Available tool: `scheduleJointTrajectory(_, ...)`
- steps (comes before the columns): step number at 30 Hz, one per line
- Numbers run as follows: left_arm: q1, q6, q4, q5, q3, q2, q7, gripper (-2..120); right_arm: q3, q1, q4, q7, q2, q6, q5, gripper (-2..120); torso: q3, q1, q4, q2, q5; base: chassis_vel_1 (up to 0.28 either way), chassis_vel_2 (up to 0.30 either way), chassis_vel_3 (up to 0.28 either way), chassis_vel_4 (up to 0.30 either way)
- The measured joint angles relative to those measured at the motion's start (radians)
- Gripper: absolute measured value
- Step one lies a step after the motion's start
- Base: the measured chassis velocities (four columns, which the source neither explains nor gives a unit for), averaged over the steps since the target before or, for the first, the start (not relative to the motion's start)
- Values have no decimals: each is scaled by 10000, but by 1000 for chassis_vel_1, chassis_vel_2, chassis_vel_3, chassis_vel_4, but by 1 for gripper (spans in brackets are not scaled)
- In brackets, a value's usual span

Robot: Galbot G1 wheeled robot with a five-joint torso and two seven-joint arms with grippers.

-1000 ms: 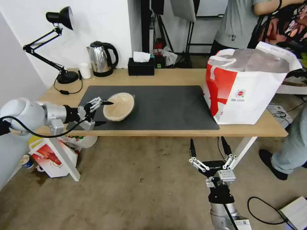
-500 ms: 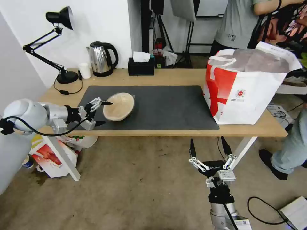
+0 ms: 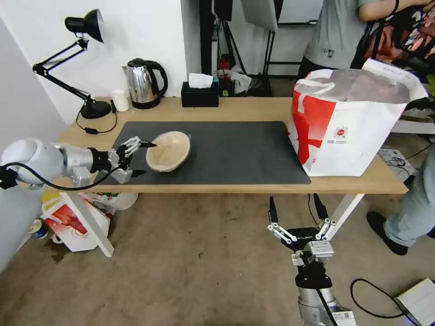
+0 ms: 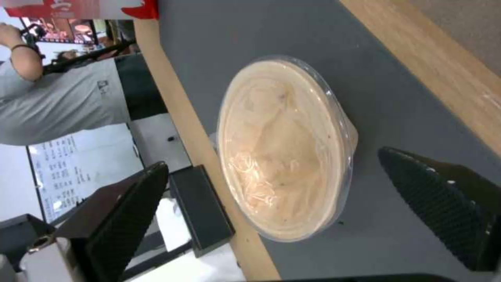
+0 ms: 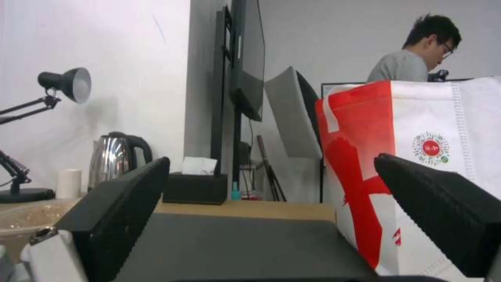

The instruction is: Pick up the trash from the table and place it into the takeout bag.

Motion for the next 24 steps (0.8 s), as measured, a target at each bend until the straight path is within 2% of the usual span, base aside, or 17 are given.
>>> scheduleJointTrajectory(24,-168,12,100,268,185,-205,35,100,0,0,0,0,0,0,0,100,0,0,-1,0,0,0,0,0,0)
